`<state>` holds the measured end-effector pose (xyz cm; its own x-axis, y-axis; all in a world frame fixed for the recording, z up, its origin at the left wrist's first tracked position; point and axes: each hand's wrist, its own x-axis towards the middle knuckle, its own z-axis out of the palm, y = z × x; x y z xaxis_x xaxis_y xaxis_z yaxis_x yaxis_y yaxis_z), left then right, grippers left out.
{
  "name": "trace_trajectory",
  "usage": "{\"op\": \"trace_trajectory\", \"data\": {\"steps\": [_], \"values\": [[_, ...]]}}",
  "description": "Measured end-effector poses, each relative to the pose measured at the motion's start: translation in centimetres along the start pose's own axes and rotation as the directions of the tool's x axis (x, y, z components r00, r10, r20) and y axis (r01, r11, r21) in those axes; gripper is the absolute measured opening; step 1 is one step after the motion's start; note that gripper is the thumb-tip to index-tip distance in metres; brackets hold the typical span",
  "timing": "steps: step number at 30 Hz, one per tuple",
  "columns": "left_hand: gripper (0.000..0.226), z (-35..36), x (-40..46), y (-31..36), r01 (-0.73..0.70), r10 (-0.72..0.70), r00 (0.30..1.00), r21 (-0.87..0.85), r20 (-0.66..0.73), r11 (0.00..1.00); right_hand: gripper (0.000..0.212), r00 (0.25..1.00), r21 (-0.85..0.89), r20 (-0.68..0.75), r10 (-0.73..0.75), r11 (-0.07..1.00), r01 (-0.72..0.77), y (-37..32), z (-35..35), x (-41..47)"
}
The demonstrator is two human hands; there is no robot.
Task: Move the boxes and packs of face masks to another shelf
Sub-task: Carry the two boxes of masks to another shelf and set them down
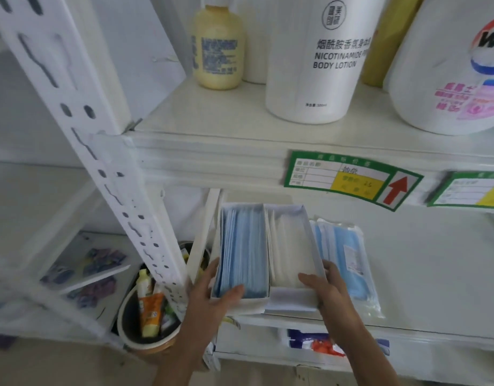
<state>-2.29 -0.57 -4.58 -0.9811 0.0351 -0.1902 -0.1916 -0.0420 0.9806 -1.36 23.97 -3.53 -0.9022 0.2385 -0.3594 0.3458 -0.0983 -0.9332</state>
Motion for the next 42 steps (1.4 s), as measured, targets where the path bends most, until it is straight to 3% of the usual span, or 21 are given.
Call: {"op": "trace_trajectory", "data": {"steps": [4, 9, 12, 15, 24, 32, 42], "values": [[0.106, 0.3, -2.7, -0.1, -0.009, 0.008, 1.0, -0.03, -0.013, 1.0, 0.068, 0.992, -0.002, 0.125, -0.003, 1.0, 0.004, 0.3, -1.4, -0.7], [0.096, 1.3, -7.7, -1.6, 0.032, -0.047, 0.992, -0.134, -0.114, 0.99, 0.091, 0.934, 0.059, 0.353, 0.047, 0.996, -0.072, 1.0, -3.6, -1.6], [0.091, 1.6, -11.2, -2.3, 0.007, -0.044, 0.974, -0.165, -0.221, 0.986, 0.089, 0.892, 0.042, 0.45, 0.037, 0.997, -0.063, 2.1, -4.5, -2.7], [0.087, 1.5, -14.8, -2.7, 0.001, -0.045, 0.965, -0.169, -0.257, 0.986, 0.083, 0.874, 0.014, 0.485, 0.034, 0.999, -0.047, 3.9, -4.7, -4.4], [0.082, -1.1, -23.9, -4.7, 0.005, -0.062, 0.928, -0.154, -0.367, 0.988, 0.09, 0.823, -0.013, 0.561, -0.085, 0.994, 0.112, 7.1, -2.9, -12.0], [0.086, -4.6, -30.3, -8.1, 0.01, -0.116, 0.821, -0.189, -0.559, 0.982, 0.082, 0.768, -0.028, 0.639, -0.039, 0.997, 0.074, 8.8, 2.2, -16.5], [0.084, -2.4, -38.2, -10.0, -0.086, -0.113, 0.623, -0.211, -0.774, 0.974, 0.09, 0.553, -0.16, 0.831, 0.067, 0.98, 0.121, 10.8, 4.7, -17.5]]}}
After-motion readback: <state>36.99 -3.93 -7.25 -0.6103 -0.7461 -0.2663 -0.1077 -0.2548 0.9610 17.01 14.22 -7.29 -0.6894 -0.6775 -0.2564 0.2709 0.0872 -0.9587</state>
